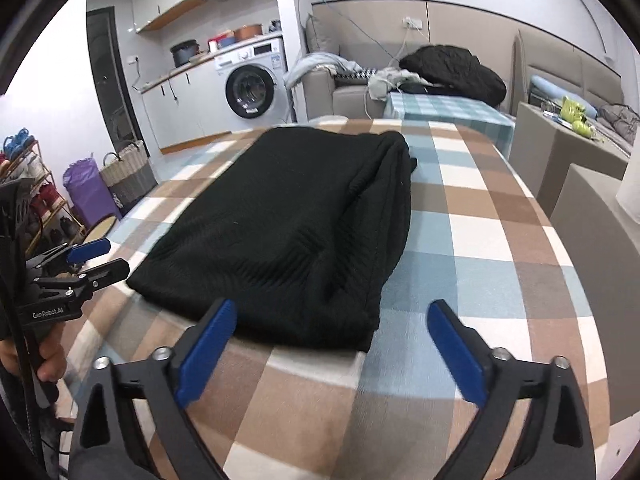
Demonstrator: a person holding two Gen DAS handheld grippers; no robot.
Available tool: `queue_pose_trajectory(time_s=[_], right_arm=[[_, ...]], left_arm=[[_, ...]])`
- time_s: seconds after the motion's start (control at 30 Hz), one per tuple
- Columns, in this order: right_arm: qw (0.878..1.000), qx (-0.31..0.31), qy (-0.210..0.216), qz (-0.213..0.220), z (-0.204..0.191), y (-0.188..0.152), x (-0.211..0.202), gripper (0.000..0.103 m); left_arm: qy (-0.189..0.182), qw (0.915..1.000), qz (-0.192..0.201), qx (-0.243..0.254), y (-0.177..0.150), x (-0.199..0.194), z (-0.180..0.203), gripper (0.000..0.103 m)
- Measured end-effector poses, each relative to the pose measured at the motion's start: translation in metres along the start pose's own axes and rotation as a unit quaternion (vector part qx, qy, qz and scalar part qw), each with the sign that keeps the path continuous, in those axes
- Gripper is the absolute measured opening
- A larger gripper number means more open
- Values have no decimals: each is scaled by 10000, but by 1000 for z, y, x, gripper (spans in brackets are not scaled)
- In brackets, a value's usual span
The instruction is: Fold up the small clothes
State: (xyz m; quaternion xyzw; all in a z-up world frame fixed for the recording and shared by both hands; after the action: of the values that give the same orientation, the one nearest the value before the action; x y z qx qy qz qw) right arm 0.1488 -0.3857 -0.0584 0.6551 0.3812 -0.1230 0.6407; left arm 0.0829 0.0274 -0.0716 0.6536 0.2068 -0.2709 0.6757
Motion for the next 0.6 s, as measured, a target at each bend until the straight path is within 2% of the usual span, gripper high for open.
queue_pose_trajectory(time_s=[0.2,0.47,0.6], right_arm=[[9987,-17,185,468,-10,-7,-31,103],[9952,-198,125,950,-13,-24,-42,103],[9942,-196,132,1050,-13,-33,-41,103]], left_arm=[[38,9995,323,-47,-15,-28,7,102],[-79,9981,596,-102,-26,-35,16,102],[-98,9977,665,-34,-29,-32,18,102]])
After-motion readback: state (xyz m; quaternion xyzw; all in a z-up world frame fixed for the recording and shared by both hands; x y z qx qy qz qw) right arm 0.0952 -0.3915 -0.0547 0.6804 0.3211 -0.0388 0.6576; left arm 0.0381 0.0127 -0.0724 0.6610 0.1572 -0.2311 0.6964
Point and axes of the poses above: each gripper's, at about its wrist camera, not at the fingertips, and x roughly the way its jaws point, z to its right, y to its top, the point moved 3 cm from there along x, roughly the way its jaws point, and after that the axes turned 1 degree about -x, right-handed, at the moved point
